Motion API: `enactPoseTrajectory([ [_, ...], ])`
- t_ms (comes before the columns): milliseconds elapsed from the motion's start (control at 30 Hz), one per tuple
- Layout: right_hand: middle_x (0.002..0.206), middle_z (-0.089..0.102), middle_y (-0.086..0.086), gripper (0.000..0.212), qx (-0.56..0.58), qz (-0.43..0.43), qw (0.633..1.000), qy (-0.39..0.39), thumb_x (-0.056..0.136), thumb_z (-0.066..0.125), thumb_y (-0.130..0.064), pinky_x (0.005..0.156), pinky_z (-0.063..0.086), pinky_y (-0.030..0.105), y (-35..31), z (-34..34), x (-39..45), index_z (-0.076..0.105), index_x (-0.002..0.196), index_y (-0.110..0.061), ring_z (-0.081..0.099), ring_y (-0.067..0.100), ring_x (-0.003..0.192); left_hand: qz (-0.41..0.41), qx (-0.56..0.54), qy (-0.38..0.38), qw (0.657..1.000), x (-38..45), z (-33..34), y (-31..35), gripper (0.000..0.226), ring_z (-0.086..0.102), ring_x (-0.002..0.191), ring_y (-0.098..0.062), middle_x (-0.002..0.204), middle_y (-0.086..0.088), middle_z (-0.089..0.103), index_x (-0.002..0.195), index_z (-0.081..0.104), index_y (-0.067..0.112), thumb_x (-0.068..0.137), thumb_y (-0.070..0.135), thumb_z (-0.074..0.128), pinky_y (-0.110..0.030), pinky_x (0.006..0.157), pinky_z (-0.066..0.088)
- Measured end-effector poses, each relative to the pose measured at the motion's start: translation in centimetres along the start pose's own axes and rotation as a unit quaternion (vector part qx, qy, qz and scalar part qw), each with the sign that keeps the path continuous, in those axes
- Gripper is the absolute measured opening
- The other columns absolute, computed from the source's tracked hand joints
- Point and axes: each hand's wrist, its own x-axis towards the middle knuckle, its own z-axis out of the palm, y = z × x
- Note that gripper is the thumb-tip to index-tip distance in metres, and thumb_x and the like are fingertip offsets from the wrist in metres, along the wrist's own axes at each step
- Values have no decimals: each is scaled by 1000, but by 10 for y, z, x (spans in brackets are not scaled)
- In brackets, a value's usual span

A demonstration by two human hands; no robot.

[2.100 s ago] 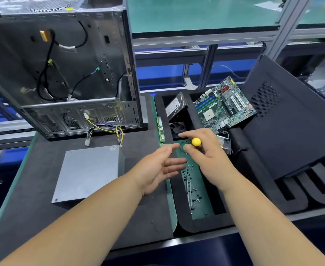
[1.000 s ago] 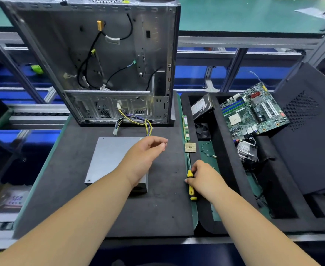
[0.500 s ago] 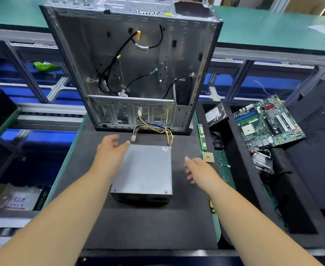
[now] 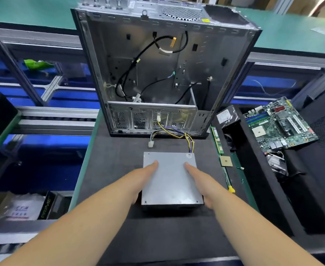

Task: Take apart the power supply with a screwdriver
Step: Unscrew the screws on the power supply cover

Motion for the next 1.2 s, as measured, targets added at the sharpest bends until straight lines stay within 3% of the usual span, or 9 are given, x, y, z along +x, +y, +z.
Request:
enactPoseTrajectory([
  [67, 117, 72, -1, 50, 3, 1, 1000, 7, 96, 54, -56, 108, 45, 42, -1, 1, -5, 63, 127, -18, 67, 22, 111, 1, -3, -5, 1000, 1, 0, 0, 75, 24, 148, -18, 160, 4, 29, 150, 36, 21, 91, 65, 51, -40, 115, 18],
  [167, 116, 73, -2, 44, 28, 2, 1000, 6, 99, 51, -54, 107, 46, 41, -5, 2, -12, 65, 123, -19, 67, 20, 111, -2, -5, -13, 1000, 7, -2, -1, 74, 24, 148, -20, 159, 4, 30, 150, 37, 22, 91, 64, 52, -44, 119, 11],
  [333, 94, 78, 2, 36, 93, 21, 995, -18, 101, 51, -45, 63, 60, 30, -11, 1, -19, 69, 108, -14, 76, 17, 80, -7, -21, -39, 999, 14, -7, -2, 72, 35, 144, -25, 153, 0, 43, 143, 50, 24, 84, 62, 65, -51, 120, 20],
  [467, 102, 77, 7, 39, 93, 25, 995, -14, 103, 48, -43, 73, 60, 38, -15, 0, -22, 67, 115, -11, 75, 22, 88, -23, -22, -25, 999, 13, -5, -3, 73, 38, 142, -27, 149, -2, 48, 140, 54, 20, 80, 59, 70, -52, 118, 25],
  [567, 118, 71, 12, 44, 84, 29, 996, -8, 105, 44, -44, 99, 51, 49, -16, -1, -22, 63, 125, -9, 68, 30, 109, -23, -50, -20, 998, 14, -2, -5, 55, 54, 129, -28, 135, -6, 61, 126, 64, 14, 84, 49, 72, -47, 114, 35],
  [633, 119, 71, 11, 44, 86, 32, 996, -10, 105, 44, -44, 102, 50, 50, -16, -3, -22, 63, 125, -10, 67, 30, 111, -21, -61, -22, 998, 12, 1, -5, 43, 62, 119, -27, 122, -5, 69, 116, 69, 15, 86, 45, 71, -46, 111, 40],
  [900, 102, 77, 8, 35, 110, 37, 992, -53, 98, 59, -42, 87, 57, 44, -19, -12, -24, 69, 112, -12, 74, 28, 95, -18, -72, 2, 997, 6, 11, -5, 33, 71, 100, -26, 99, -5, 77, 104, 72, 10, 89, 39, 70, -44, 103, 49],
  [1000, 94, 78, 7, 29, 110, 37, 990, -75, 97, 61, -38, 66, 61, 35, -20, -13, -24, 70, 106, -12, 76, 24, 81, -14, -54, 14, 998, 6, 8, -4, 39, 70, 102, -28, 103, -5, 76, 108, 72, 11, 86, 44, 72, -44, 103, 48],
  [1200, 96, 78, 8, 27, 103, 51, 990, -79, 96, 65, -34, 62, 60, 34, -18, -11, -21, 70, 109, -11, 76, 24, 82, -25, -24, 13, 999, 7, 4, -3, 44, 66, 113, -27, 117, -3, 72, 115, 69, 16, 86, 48, 70, -47, 109, 41],
])
